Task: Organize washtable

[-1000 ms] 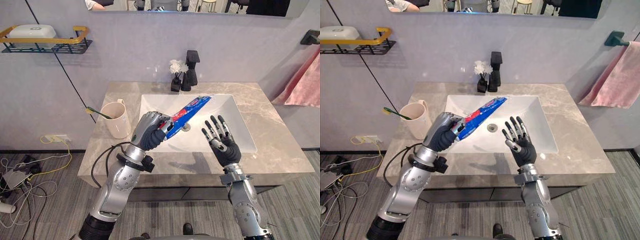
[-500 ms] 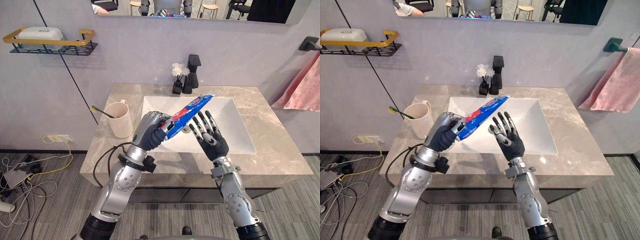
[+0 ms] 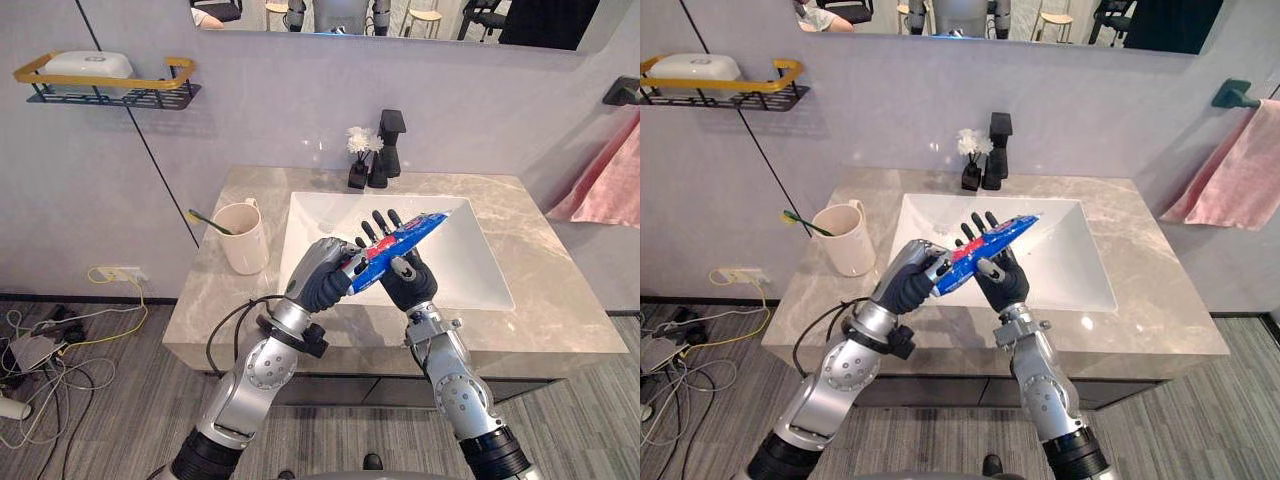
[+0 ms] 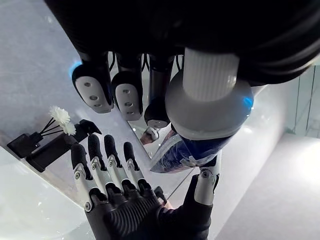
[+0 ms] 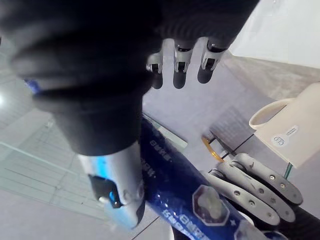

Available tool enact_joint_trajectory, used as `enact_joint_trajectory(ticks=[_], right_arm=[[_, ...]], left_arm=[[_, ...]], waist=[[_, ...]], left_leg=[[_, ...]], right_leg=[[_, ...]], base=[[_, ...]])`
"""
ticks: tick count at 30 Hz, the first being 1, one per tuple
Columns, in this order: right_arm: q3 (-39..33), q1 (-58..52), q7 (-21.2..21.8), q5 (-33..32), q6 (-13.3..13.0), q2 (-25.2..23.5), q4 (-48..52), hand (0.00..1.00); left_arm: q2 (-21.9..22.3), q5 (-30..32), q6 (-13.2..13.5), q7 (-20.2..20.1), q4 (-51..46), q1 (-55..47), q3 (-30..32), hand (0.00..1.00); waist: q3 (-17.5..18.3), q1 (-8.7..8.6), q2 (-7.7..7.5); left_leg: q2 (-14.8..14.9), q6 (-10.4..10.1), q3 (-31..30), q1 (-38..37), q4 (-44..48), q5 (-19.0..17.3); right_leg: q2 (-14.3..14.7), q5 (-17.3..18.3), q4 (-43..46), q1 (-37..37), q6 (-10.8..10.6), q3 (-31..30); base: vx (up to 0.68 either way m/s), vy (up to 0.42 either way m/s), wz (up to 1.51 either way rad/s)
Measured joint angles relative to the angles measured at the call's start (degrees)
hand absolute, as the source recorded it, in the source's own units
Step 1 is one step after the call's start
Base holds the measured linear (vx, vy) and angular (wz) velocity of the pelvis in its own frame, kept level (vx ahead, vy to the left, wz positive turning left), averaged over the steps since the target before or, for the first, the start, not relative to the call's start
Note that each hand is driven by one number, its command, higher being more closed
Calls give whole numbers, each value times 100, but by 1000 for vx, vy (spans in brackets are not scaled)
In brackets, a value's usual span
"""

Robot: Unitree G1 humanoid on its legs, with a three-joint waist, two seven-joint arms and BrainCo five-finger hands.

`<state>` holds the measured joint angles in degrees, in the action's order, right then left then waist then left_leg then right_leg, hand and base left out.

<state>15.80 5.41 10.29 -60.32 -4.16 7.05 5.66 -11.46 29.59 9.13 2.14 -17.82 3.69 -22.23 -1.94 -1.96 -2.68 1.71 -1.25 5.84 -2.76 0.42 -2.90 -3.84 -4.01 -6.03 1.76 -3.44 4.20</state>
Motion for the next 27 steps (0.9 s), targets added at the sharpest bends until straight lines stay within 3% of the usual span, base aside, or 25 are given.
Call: enact_joint_trajectory(ticks=[15, 16, 23, 27], right_arm=[[98, 4, 94, 13, 38, -106, 17, 100], [98, 4, 100, 15, 39, -107, 17, 100], [-32, 52, 101, 46, 39, -180, 27, 100], [-262, 220, 101, 223, 25, -224, 78, 100]], left_arm=[[264, -254, 18, -80, 264, -500, 14, 100], [285, -254, 18, -82, 264, -514, 23, 0], [340, -641, 19, -101, 251, -750, 71, 0], [345, -1015, 17, -125, -5, -830, 408, 0]], waist=[[-1, 118, -8], [-2, 119, -9], [0, 137, -18], [0, 141, -19]], left_leg=[[0, -1, 1, -5, -21, 1], [0, -1, 1, -4, -21, 1], [-1, -3, 1, -13, -26, 2], [1, -6, -2, -20, -26, 4]], right_leg=[[0, 1, 0, -5, -1, -2], [0, 1, 0, -5, -1, -2], [-1, 1, 0, 0, -1, -2], [0, 1, 1, 10, -1, 1]], base=[[0, 0, 0], [0, 0, 0], [0, 0, 0], [0, 0, 0]])
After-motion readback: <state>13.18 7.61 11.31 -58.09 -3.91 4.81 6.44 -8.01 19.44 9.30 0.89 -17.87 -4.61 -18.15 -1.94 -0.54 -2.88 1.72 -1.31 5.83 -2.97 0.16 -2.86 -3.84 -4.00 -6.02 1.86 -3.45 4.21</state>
